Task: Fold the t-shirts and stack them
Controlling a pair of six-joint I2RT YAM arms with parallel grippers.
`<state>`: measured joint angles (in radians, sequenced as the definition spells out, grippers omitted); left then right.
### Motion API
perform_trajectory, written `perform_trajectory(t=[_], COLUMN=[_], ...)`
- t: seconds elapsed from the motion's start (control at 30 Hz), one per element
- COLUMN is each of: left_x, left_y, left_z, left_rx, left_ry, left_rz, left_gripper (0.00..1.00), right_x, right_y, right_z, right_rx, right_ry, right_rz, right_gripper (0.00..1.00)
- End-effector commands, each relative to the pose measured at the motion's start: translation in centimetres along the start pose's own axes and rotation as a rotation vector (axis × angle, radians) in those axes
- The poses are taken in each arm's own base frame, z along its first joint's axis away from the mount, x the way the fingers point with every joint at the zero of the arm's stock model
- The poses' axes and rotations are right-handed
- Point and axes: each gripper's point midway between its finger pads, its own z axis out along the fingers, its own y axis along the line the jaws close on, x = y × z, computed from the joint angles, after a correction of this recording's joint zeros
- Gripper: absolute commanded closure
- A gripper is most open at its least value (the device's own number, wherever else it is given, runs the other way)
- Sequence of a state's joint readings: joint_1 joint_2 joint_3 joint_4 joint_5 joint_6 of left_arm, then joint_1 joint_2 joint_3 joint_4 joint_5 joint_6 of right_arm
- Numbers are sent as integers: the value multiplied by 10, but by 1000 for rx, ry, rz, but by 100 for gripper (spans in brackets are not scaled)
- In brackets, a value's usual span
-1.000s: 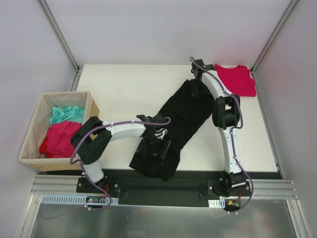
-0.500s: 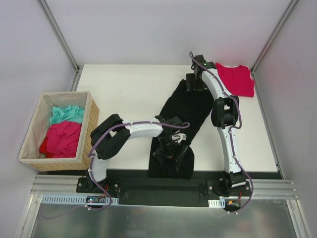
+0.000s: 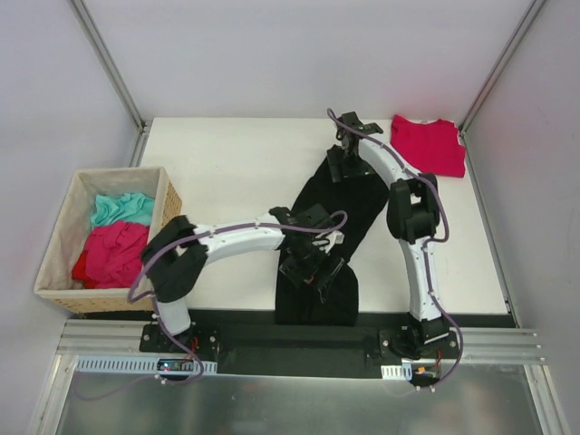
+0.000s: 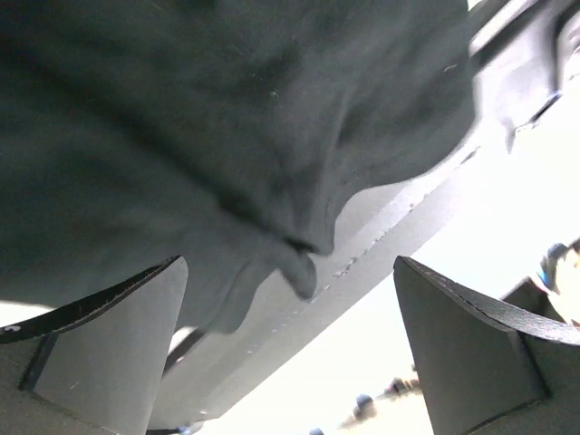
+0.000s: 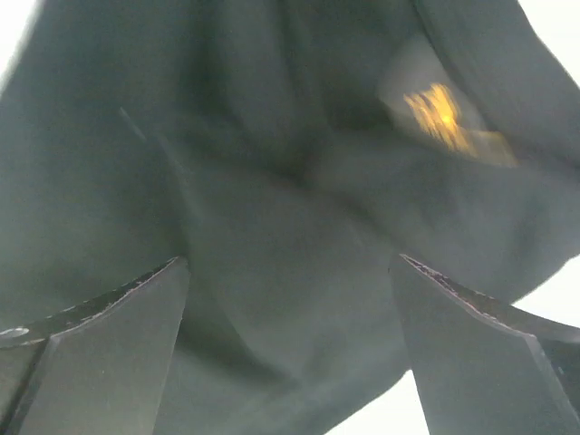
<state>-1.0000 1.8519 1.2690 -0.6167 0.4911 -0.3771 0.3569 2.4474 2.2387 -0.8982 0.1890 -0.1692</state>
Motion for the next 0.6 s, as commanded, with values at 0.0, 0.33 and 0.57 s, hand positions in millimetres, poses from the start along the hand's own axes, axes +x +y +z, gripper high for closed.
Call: perform_trajectory(t=[0.0, 0.33, 0.57], left_x=[-29, -131, -215], left_y=[11, 45, 96], left_z=[-87, -219, -185], left_rx=[-137, -228, -206], left_ry=[-265, -541, -472], left_rz=[82, 52, -32], left_gripper=[1, 1, 1], right_x=[-25, 40, 93], right_y=[-42, -86, -90], right_z=[-128, -265, -297], right_rx=[118, 218, 237], right_ry=[-269, -512, -559], right_rz=[50, 222, 217], right_gripper=[3, 3, 3])
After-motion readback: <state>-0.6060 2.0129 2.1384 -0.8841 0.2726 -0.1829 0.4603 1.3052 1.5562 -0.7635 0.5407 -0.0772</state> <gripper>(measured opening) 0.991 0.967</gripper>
